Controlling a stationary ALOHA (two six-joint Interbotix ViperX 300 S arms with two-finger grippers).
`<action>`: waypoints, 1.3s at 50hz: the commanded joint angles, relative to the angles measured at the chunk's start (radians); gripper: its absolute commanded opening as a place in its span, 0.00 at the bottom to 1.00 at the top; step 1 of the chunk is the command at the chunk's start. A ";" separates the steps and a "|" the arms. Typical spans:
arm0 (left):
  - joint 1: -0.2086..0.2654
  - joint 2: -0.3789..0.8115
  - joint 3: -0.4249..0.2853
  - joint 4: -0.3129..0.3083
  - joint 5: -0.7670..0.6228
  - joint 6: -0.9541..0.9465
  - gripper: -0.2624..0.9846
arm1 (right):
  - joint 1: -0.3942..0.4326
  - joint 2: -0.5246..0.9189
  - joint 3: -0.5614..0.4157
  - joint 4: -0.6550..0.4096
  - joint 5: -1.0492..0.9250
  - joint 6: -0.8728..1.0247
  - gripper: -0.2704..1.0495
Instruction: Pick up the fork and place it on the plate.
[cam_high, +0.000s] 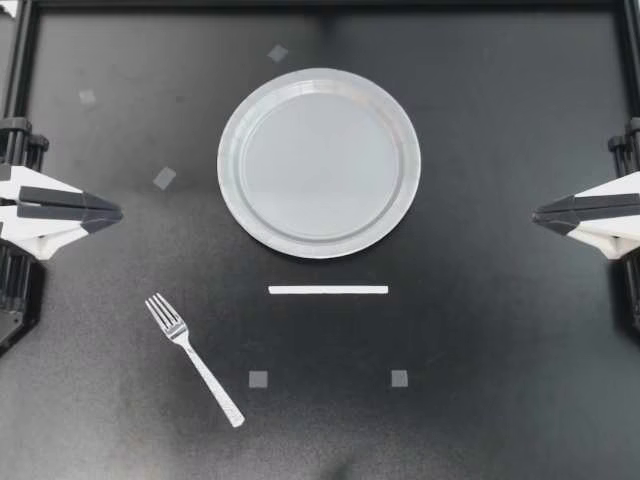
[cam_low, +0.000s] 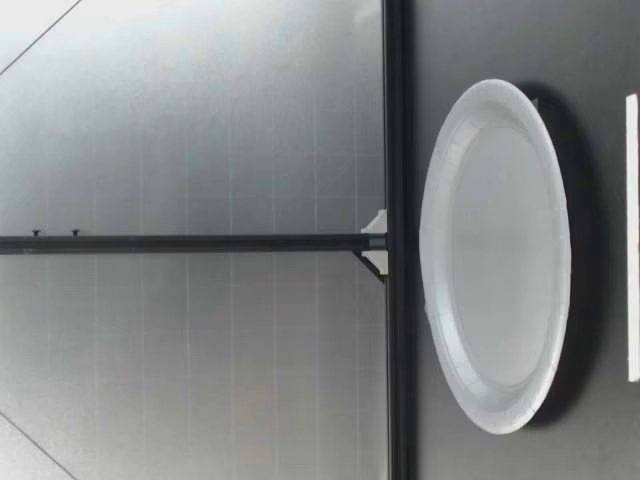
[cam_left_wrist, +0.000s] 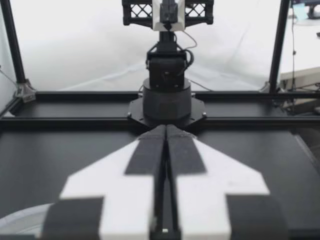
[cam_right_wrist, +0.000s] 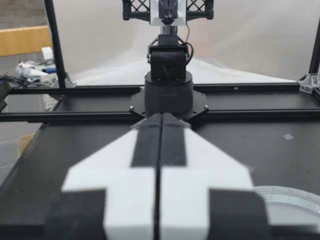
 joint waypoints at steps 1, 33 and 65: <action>-0.012 -0.023 0.012 -0.002 0.000 -0.008 0.30 | -0.003 0.002 0.000 0.000 -0.003 0.002 0.17; -0.012 -0.035 -0.314 -0.244 0.675 -0.064 0.21 | -0.006 -0.043 0.072 0.051 -0.025 0.011 0.16; -0.014 0.089 -0.351 -0.241 0.727 0.477 0.72 | -0.074 -0.041 0.075 0.054 -0.032 0.015 0.16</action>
